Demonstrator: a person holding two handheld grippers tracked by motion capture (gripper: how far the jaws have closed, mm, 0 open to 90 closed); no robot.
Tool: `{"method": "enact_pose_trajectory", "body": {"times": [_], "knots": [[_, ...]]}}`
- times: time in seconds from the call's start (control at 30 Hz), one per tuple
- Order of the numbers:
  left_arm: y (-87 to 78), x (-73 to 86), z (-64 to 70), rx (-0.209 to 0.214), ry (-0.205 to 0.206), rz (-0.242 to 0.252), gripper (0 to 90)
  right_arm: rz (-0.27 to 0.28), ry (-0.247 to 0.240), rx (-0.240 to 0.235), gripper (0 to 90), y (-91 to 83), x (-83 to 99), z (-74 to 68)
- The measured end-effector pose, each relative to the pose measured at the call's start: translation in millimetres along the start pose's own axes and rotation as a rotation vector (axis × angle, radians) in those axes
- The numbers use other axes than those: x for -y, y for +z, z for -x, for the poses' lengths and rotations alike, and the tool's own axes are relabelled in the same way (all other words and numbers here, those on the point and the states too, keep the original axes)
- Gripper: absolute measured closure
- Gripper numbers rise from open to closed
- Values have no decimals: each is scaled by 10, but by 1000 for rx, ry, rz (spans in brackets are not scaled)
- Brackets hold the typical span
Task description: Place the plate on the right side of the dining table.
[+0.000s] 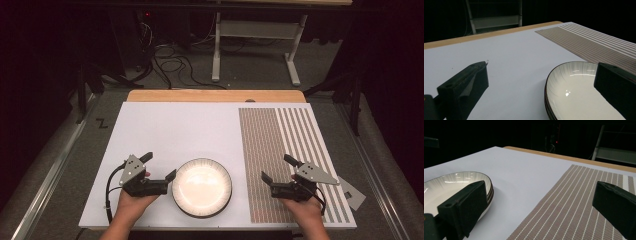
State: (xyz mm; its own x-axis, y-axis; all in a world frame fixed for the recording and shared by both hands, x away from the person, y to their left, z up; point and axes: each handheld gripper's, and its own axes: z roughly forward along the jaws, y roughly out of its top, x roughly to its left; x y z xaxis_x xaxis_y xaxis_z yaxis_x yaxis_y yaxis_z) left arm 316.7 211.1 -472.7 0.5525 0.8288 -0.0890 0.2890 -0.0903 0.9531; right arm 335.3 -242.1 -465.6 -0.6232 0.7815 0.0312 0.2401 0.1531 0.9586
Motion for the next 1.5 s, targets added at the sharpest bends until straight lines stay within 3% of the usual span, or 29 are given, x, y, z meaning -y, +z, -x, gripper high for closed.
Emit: {"method": "enact_pose_trajectory", "body": {"times": [0.2, 1.23, 1.5], "knots": [[-1, -8, -4, -6, 15, -10, 2, 10, 3, 10, 2, -19, -4, 34], [-24, -7, -84, -12, 4, -20, 3, 8, 24, 30, 2, -38, 7, 82], [-62, 21, -134, -8, 1, -54, 4, -1, 2, 16, 36, -28, -22, 47]]}}
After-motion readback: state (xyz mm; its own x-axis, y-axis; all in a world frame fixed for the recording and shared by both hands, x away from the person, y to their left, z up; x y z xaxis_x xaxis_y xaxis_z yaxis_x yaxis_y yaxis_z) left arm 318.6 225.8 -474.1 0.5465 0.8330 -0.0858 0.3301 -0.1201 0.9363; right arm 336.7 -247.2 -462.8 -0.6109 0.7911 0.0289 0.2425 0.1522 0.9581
